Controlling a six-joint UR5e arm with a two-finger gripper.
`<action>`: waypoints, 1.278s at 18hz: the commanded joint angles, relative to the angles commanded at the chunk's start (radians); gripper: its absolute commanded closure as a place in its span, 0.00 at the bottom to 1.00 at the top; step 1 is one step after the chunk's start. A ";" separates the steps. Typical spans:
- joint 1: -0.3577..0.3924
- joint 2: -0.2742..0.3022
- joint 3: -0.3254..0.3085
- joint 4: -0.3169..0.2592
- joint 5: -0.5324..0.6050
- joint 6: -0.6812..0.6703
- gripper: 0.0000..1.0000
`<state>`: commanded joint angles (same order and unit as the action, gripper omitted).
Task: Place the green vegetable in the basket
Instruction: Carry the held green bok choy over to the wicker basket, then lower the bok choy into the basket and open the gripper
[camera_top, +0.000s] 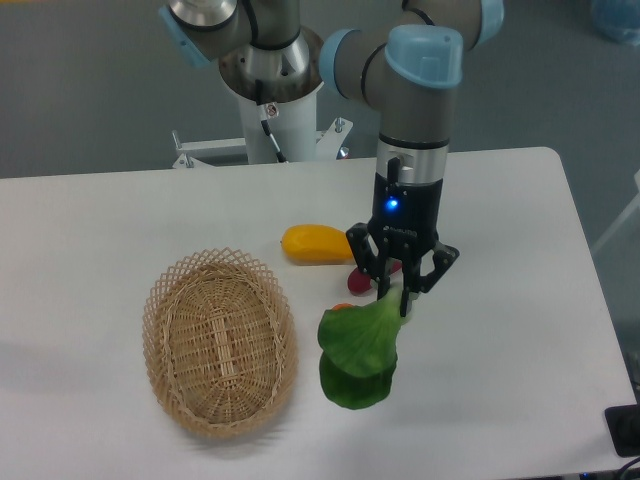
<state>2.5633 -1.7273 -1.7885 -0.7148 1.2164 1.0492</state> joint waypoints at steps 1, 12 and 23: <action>-0.002 0.005 -0.009 0.000 0.000 -0.003 0.72; -0.334 -0.057 -0.069 0.000 0.287 -0.225 0.72; -0.471 -0.193 -0.085 0.011 0.433 -0.238 0.70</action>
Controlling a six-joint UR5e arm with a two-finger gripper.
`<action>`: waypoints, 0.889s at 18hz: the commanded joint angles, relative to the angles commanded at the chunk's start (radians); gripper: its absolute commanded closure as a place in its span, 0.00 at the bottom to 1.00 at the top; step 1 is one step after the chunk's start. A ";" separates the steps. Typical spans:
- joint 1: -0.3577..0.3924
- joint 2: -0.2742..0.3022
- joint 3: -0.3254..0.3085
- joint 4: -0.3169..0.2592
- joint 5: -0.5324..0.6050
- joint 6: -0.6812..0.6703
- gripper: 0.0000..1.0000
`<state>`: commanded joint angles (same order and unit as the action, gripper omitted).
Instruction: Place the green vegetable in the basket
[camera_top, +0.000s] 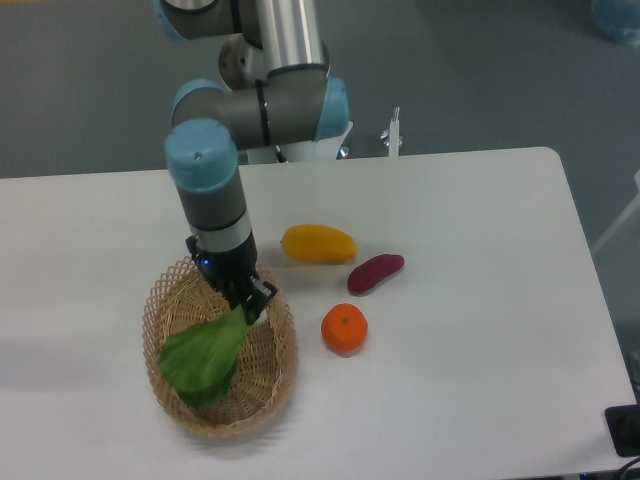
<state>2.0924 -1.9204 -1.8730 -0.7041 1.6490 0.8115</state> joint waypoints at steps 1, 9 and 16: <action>0.000 -0.008 0.000 0.000 0.005 0.003 0.70; -0.012 -0.019 -0.002 -0.002 0.031 0.006 0.66; -0.009 -0.009 0.018 0.000 0.031 0.009 0.04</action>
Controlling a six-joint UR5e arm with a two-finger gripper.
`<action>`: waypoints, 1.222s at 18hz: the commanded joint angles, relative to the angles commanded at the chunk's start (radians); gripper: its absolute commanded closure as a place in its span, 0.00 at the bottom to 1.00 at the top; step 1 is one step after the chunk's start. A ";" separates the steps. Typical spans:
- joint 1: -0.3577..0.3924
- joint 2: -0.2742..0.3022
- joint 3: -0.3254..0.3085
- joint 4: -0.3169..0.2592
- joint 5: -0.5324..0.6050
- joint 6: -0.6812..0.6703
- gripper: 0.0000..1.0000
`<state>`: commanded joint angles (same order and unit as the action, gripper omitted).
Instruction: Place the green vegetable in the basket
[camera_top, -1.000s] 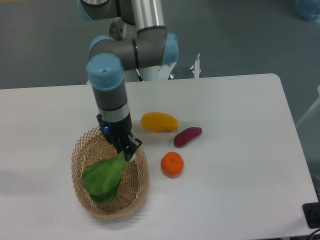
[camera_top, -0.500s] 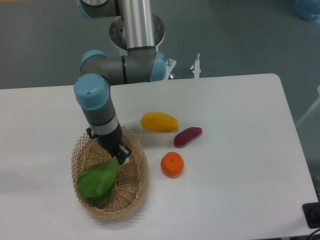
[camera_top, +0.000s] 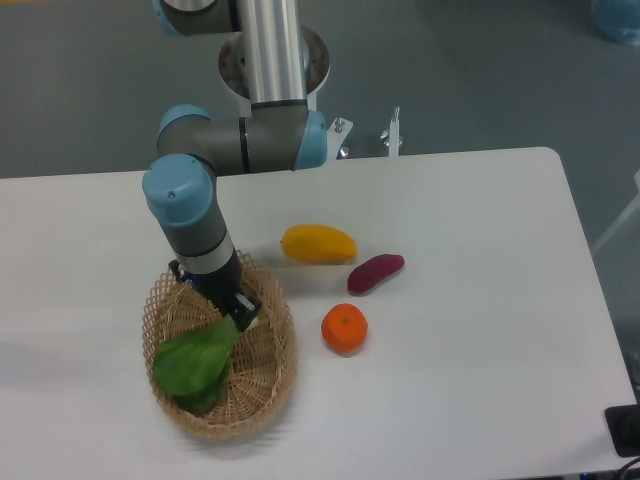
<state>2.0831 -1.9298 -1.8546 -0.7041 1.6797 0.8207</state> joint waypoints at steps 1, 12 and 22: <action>0.002 0.003 0.005 -0.002 -0.002 0.002 0.01; 0.190 0.046 0.218 -0.130 -0.031 0.037 0.00; 0.478 0.080 0.420 -0.495 -0.183 0.435 0.00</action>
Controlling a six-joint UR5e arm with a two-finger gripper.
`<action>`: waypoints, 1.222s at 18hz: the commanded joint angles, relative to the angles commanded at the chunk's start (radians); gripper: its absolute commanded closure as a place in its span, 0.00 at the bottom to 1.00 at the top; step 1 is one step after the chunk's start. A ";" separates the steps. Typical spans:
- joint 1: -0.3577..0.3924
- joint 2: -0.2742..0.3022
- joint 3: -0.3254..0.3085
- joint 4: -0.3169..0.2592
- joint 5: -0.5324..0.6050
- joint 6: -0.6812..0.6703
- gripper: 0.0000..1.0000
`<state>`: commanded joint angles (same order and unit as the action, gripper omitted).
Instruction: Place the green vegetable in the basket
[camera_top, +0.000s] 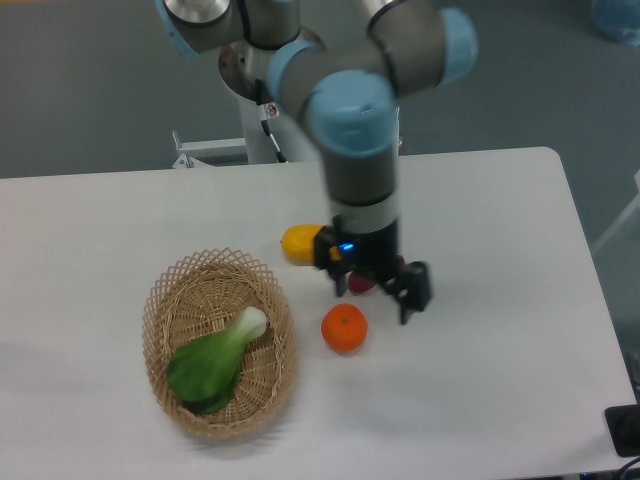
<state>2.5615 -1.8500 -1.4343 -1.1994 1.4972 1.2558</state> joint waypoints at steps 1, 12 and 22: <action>0.023 0.000 -0.001 -0.012 -0.002 0.049 0.00; 0.186 0.020 0.000 -0.092 -0.061 0.340 0.00; 0.184 0.021 0.002 -0.086 -0.063 0.329 0.00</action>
